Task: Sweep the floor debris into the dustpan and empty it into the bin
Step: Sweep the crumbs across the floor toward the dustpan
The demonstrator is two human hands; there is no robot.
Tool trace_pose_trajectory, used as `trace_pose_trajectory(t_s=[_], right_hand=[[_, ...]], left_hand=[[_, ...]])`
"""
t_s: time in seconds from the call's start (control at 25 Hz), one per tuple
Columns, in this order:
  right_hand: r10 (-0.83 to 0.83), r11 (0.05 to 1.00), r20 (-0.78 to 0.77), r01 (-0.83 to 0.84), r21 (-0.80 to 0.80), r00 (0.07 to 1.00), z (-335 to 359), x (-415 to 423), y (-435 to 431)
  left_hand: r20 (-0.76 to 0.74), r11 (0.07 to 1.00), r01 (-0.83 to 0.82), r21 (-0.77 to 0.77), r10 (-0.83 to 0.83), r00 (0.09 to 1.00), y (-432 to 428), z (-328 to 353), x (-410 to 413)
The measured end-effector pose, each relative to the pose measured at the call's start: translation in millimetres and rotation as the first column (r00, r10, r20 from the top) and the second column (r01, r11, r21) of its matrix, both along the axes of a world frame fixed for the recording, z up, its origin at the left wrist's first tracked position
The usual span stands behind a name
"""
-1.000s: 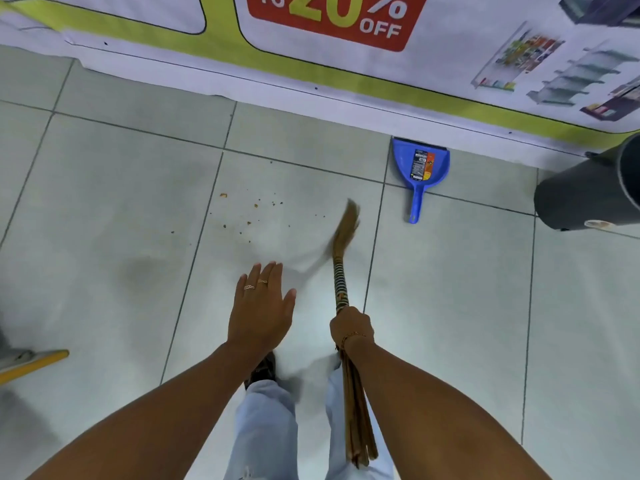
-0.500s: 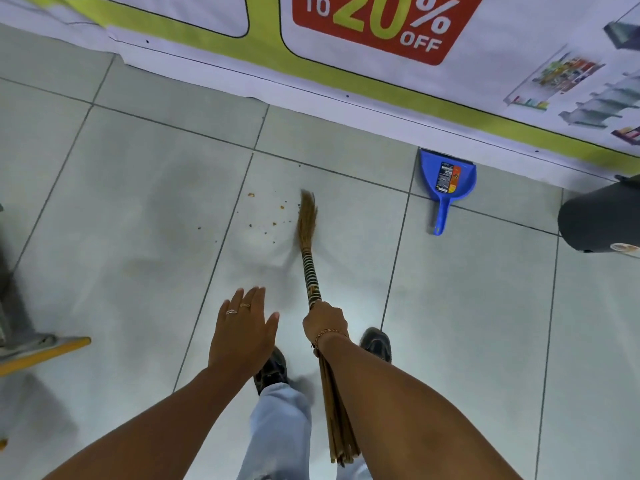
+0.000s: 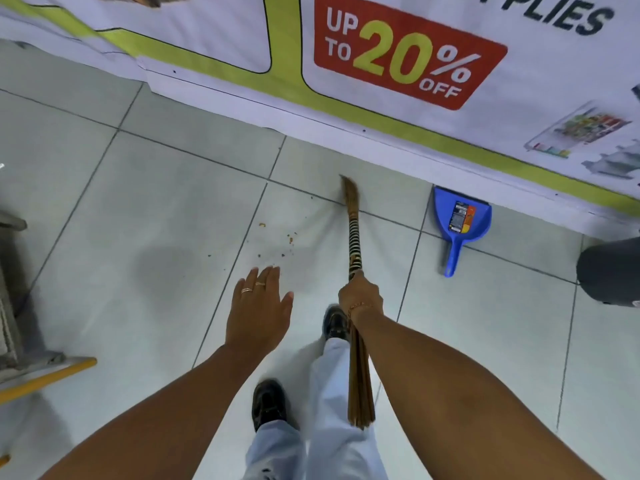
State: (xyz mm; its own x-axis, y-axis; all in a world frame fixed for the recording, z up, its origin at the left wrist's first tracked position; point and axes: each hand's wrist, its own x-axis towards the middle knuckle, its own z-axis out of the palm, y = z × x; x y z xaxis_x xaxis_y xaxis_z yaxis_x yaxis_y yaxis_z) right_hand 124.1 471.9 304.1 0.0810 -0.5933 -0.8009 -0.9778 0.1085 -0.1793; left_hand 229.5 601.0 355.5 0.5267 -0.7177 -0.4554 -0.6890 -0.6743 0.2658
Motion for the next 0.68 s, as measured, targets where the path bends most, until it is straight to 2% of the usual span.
trace_pose_trajectory(t_s=[0.12, 0.28, 0.68], right_hand=[[0.074, 0.997, -0.053, -0.073, 0.015, 0.996, -17.1, 16.0, -56.8], [0.315, 0.949, -0.087, -0.316, 0.007, 0.945, -29.2, 28.8, -83.9], [0.536, 0.844, -0.095, -0.531, 0.073, 0.839, -30.5, -17.0, -47.0]], left_hand=[[0.036, 0.999, 0.032, -0.015, -0.031, 0.999, -36.6, -10.0, 9.5], [0.121, 0.993, 0.114, -0.033, -0.109, 0.987, -79.5, -21.5, 24.4], [-0.006, 0.999, 0.053, -0.012, -0.053, 0.999, -92.8, -33.2, 1.8]])
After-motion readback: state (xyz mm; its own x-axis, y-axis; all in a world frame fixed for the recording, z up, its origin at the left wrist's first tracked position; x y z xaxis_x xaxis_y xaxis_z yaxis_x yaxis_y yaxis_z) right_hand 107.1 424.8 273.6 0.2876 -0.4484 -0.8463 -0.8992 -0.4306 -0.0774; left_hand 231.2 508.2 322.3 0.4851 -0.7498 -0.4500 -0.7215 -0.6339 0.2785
